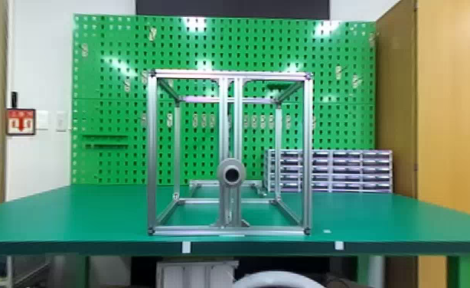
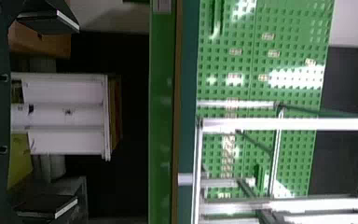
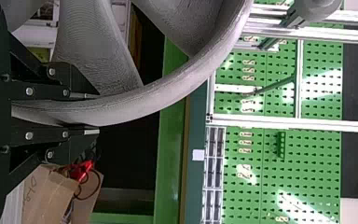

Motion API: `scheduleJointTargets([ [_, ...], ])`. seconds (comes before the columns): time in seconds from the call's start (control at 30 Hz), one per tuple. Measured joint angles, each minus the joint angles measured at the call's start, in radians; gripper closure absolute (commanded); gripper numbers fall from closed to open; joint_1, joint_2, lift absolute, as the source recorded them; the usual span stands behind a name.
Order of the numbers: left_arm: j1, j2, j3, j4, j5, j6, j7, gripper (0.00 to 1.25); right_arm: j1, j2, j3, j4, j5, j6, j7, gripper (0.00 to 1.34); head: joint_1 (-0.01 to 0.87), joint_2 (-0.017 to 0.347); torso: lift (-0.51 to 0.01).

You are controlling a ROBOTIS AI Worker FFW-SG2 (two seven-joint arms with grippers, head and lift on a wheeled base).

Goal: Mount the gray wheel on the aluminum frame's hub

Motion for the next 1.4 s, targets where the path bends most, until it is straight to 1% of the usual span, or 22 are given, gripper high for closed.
scheduleJointTargets([
  [0.1, 0.014, -0.013, 0.013, 0.014, -0.010, -0.028, 0.058, 0.04, 0.011, 0.008, -0.007, 0.004, 0.017, -0.004, 0.000, 1.21, -0.005, 0.006, -0.499],
  [0.17, 0.019, -0.016, 0.014, 0.018, -0.014, -0.035, 0.083, 0.04, 0.016, 0.010, -0.011, 0.006, 0.021, -0.005, 0.000, 1.21, -0.005, 0.006, -0.499],
  [0.27, 0.024, -0.017, 0.010, 0.019, -0.017, -0.036, 0.097, 0.04, 0.018, 0.011, -0.014, 0.010, 0.020, -0.005, 0.000, 1.21, -0.005, 0.006, -0.499],
  [1.2, 0.012, -0.016, -0.020, 0.018, -0.007, 0.005, 0.075, 0.04, 0.018, 0.011, -0.014, 0.013, -0.014, 0.019, 0.000, 1.21, -0.005, 0.006, -0.499],
  [1.4, 0.007, -0.016, -0.024, 0.001, -0.004, 0.025, 0.072, 0.04, 0.008, 0.011, -0.010, 0.010, -0.028, 0.040, 0.000, 1.21, -0.005, 0.006, -0.499],
])
